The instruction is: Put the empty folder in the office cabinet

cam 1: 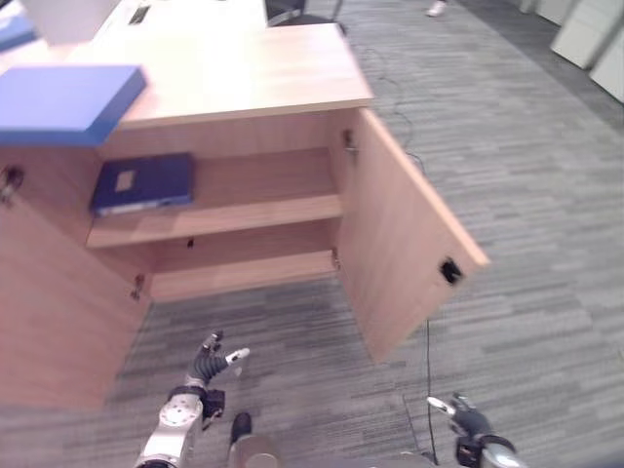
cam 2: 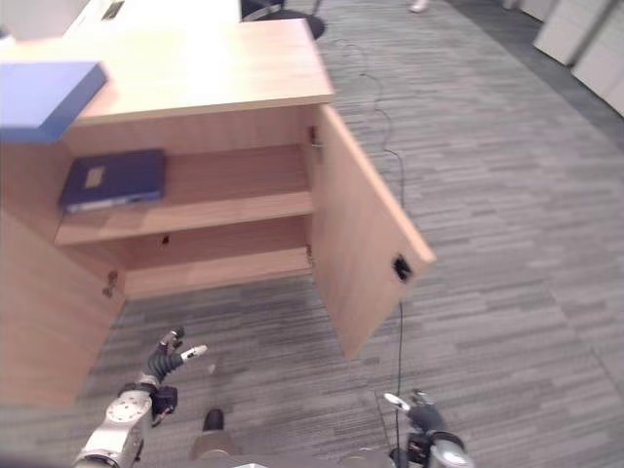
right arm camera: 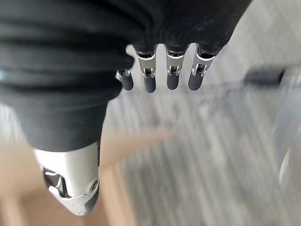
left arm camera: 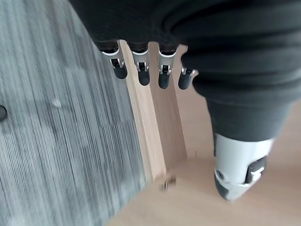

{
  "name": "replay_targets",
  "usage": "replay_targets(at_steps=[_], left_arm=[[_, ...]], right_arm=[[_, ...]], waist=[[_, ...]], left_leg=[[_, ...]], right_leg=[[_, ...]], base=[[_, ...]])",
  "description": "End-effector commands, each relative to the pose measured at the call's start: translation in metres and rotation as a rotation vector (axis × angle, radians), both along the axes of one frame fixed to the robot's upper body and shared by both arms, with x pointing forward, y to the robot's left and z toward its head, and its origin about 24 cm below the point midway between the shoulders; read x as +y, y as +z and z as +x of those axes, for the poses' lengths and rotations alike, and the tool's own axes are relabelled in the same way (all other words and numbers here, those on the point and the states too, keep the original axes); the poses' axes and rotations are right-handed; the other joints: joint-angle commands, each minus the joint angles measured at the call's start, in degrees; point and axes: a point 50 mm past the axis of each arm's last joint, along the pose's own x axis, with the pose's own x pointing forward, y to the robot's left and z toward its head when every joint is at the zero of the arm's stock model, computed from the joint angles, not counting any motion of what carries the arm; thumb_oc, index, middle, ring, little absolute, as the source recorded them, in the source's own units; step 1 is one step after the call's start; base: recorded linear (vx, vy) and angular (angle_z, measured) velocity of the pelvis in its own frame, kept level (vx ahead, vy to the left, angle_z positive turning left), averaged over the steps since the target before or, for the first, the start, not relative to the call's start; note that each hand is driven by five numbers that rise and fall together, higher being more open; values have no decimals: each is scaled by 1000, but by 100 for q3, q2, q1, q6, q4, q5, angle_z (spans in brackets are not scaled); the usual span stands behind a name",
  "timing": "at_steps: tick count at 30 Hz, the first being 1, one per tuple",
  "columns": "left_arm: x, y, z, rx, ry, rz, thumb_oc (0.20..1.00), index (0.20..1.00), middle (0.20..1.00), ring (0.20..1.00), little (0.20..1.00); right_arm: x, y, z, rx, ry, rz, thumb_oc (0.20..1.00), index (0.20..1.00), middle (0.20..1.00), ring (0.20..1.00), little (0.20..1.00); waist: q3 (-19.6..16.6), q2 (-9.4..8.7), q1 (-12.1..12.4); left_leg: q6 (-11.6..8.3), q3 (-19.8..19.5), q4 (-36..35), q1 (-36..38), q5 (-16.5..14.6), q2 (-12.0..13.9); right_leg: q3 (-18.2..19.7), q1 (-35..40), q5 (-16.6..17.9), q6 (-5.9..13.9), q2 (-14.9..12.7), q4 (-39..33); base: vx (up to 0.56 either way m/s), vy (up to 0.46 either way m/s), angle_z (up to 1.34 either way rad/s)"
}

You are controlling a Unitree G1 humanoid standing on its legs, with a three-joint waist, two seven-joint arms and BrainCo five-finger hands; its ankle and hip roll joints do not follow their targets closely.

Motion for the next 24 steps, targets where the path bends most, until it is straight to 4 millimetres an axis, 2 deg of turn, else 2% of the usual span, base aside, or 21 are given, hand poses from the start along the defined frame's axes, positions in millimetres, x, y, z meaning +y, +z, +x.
replay_targets(at_steps=[1, 3, 4, 5, 6, 7, 8, 9, 10, 11, 12, 14, 15, 16, 17, 19, 24], left_arm=[[-5, 16, 12, -119, -11, -17, 1000, 1000, 1000, 1000, 1000], [1, 20, 13, -131, 1, 3, 1000, 1000, 1000, 1000, 1000], [2, 23, 15, -138, -2, 5, 1000, 1000, 1000, 1000, 1000], [2, 23, 15, -138, -2, 6, 1000, 1000, 1000, 1000, 1000], [3, 24, 17, -145, -4, 11, 1000, 1000, 1000, 1000, 1000], [1, 22, 17, -136, -4, 1, 1000, 1000, 1000, 1000, 1000], [0, 22, 18, -133, -10, 1, 1000, 1000, 1000, 1000, 1000], [0, 22, 18, -134, -10, 1, 1000, 1000, 1000, 1000, 1000], [-1, 21, 18, -130, -15, 0, 1000, 1000, 1000, 1000, 1000], [-2, 20, 18, -123, -18, -1, 1000, 1000, 1000, 1000, 1000], [-4, 19, 18, -117, -19, -7, 1000, 1000, 1000, 1000, 1000], [-5, 17, 18, -109, -16, -11, 1000, 1000, 1000, 1000, 1000], [-7, 19, 22, -125, -17, -17, 1000, 1000, 1000, 1000, 1000], [-7, 19, 22, -125, -17, -17, 1000, 1000, 1000, 1000, 1000], [-12, 18, 23, -128, -28, -25, 1000, 1000, 1000, 1000, 1000], [-16, 16, 21, -123, -33, -33, 1000, 1000, 1000, 1000, 1000], [-19, 11, 13, -108, -23, -53, 1000, 1000, 1000, 1000, 1000]], right_arm=[[-31, 18, 21, -78, -19, -92, 1000, 1000, 1000, 1000, 1000], [-23, 17, 24, -84, -9, -77, 1000, 1000, 1000, 1000, 1000], [-17, 16, 25, -83, 10, -68, 1000, 1000, 1000, 1000, 1000], [-17, 16, 25, -83, 10, -68, 1000, 1000, 1000, 1000, 1000], [-14, 15, 26, -86, 21, -66, 1000, 1000, 1000, 1000, 1000], [-10, 13, 25, -77, 40, -60, 1000, 1000, 1000, 1000, 1000], [-10, 13, 24, -75, 42, -60, 1000, 1000, 1000, 1000, 1000], [-10, 13, 25, -76, 42, -60, 1000, 1000, 1000, 1000, 1000], [-10, 13, 25, -77, 45, -59, 1000, 1000, 1000, 1000, 1000], [-9, 13, 26, -80, 52, -57, 1000, 1000, 1000, 1000, 1000], [-7, 14, 29, -86, 65, -56, 1000, 1000, 1000, 1000, 1000], [-4, 12, 29, -76, 89, -54, 1000, 1000, 1000, 1000, 1000], [-5, 10, 28, -56, 94, -65, 1000, 1000, 1000, 1000, 1000], [-5, 10, 28, -56, 94, -65, 1000, 1000, 1000, 1000, 1000], [-4, 9, 25, -48, 97, -64, 1000, 1000, 1000, 1000, 1000], [-5, 8, 22, -39, 103, -67, 1000, 1000, 1000, 1000, 1000], [-5, 5, 16, -6, 131, -78, 1000, 1000, 1000, 1000, 1000]], waist=[[24, 182, -77], [87, 150, -49], [119, 164, -30], [112, 159, -31], [135, 183, -19], [160, 261, -74], [162, 312, -79], [153, 314, -82], [167, 353, -85], [174, 391, -97], [188, 418, -111], [243, 384, -183], [307, 307, -164], [326, 308, -171], [331, 289, -153], [291, 267, -183], [140, 287, -167]], left_leg=[[2, 145, -831, 198, 380, 463], [131, 257, -825, 201, 278, 299], [230, 288, -830, 211, 247, 201], [232, 288, -829, 202, 249, 196], [334, 283, -832, 155, 255, 86], [575, 222, -914, 211, 252, -232], [674, 183, -1005, 254, 284, -361], [675, 179, -1010, 238, 301, -361], [737, 200, -1123, 336, 313, -453], [783, 200, -1222, 393, 356, -520], [831, 231, -1330, 478, 388, -597], [880, 183, -1424, 576, 380, -783], [898, 172, -1422, 586, 398, -1007], [898, 164, -1424, 606, 399, -1007], [914, 139, -1433, 613, 408, -1088], [939, 143, -1460, 669, 385, -1162], [991, 312, -1566, 753, 348, -1198]], right_leg=[[-42, -265, -178, 542, -211, 178], [-108, -420, 319, 542, -360, 258], [-119, -485, 262, 542, -362, 354], [-119, -492, 264, 542, -367, 354], [-4, -506, 104, 491, -213, 464], [365, -705, -489, 275, 405, 852], [438, -760, -851, 189, 723, 957], [433, -772, -838, 185, 725, 949], [376, -774, -1155, 87, 984, 1018], [276, -840, -1332, 8, 1196, 1085], [188, -916, -1657, -155, 1534, 1114], [287, -1126, -1985, -251, 2171, 1009], [206, -1089, -1968, -263, 2311, 666], [197, -1054, -1958, -262, 2314, 637], [131, -984, -1979, -341, 2286, 480], [291, -833, -1944, -358, 2315, 255], [499, -520, -1740, -286, 2250, -264]], base=[[4, 477, 44], [3, 341, 24], [7, 237, 7], [11, 300, -3], [71, 540, 4], [108, 675, 33], [98, 503, 54], [67, 265, 64], [36, 226, 46], [70, 358, 11], [43, 284, -5], [45, 255, 14], [16, 179, 40], [-16, 127, 30], [-2, 45, -11], [3, 31, -8], [15, 9, -7]])
